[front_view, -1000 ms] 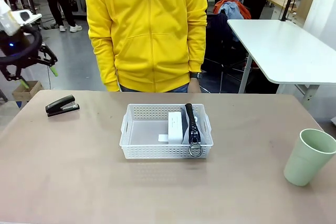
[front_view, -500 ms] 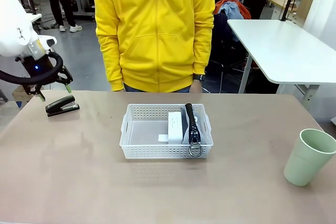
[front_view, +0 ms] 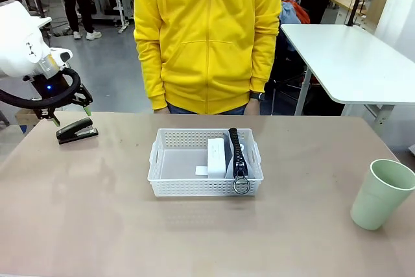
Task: Efficiently arrange items inside the basket to fit them all.
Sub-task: Pick up the Stapler and place it inside the Organizing basket.
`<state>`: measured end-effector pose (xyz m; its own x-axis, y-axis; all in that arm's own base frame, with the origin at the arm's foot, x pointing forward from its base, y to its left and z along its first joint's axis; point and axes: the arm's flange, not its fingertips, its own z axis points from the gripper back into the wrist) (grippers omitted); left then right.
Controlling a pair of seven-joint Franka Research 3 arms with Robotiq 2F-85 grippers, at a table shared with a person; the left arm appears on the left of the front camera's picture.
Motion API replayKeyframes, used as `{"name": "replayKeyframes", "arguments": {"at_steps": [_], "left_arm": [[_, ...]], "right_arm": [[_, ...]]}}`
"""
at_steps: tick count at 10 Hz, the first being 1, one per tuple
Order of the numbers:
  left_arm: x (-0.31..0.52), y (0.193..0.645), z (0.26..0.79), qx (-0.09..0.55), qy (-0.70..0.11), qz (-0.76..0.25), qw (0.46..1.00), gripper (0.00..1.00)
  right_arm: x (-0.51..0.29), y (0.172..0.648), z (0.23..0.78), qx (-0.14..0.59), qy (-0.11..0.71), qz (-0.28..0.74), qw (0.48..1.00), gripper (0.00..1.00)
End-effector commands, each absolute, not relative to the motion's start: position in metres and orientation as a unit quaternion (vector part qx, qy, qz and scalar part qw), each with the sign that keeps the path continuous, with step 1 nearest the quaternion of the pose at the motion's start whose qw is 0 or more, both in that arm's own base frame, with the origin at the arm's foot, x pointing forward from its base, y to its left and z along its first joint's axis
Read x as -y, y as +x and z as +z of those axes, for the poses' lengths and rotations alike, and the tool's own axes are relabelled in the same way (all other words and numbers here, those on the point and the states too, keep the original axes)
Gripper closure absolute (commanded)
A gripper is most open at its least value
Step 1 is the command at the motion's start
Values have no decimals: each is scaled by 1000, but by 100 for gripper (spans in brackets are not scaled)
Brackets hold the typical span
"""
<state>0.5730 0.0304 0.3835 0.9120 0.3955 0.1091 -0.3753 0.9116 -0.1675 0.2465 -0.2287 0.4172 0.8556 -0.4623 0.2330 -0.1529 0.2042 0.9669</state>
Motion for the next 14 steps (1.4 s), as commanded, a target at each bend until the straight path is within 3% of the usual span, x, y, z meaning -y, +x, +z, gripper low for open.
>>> {"name": "replayKeyframes", "arguments": {"at_steps": [1, 2, 4, 5, 7, 8, 11, 13, 14], "left_arm": [[-31, 571, 385, 63, -61, 194, 977, 0], [-30, 573, 384, 70, -72, 198, 975, 0], [-44, 587, 392, 59, -13, 38, 997, 0], [-51, 588, 397, 72, 6, -90, 993, 0], [-54, 577, 402, 101, -16, -236, 966, 0], [-57, 573, 398, 74, -18, -305, 949, 0], [-59, 571, 398, -86, 2, -539, 838, 0], [-54, 570, 402, -120, 29, -641, 758, 0], [-50, 570, 405, -101, 15, -662, 743, 0]], "right_arm": [[228, 247, 420, 252, 628, -106, 728, 0], [228, 247, 420, 252, 628, -106, 728, 0], [228, 247, 420, 252, 628, -106, 728, 0], [228, 247, 420, 252, 628, -106, 728, 0], [228, 247, 420, 252, 628, -106, 728, 0], [228, 247, 420, 252, 628, -106, 728, 0], [228, 247, 420, 252, 628, -106, 728, 0], [228, 247, 420, 252, 628, -106, 728, 0], [228, 247, 420, 252, 628, -106, 728, 0]]}}
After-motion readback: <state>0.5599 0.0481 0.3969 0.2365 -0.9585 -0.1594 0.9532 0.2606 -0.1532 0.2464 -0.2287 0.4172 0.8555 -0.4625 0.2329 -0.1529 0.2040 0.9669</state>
